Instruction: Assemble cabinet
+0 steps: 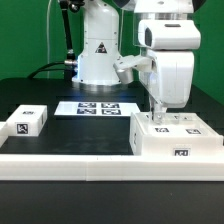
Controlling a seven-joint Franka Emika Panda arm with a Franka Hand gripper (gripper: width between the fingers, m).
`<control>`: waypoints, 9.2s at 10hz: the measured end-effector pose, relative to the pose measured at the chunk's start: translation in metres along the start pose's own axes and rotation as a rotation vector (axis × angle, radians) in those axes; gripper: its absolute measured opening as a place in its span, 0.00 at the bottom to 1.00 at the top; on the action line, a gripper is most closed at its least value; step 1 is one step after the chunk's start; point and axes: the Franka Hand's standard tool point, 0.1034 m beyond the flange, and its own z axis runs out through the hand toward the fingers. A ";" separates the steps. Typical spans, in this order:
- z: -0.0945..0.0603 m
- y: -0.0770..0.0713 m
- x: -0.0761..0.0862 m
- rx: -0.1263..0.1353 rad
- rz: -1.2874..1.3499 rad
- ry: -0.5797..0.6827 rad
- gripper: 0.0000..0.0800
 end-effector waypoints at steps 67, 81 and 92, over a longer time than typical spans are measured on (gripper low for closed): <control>0.052 -0.082 0.024 -0.012 1.583 0.076 0.26; -0.008 -0.085 0.029 0.009 1.531 0.040 0.25; -0.042 -0.066 0.028 0.035 1.511 0.008 0.22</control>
Offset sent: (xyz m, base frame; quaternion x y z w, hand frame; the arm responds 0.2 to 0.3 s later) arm 0.0000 0.0000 0.0000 0.0000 0.0000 0.0000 1.0000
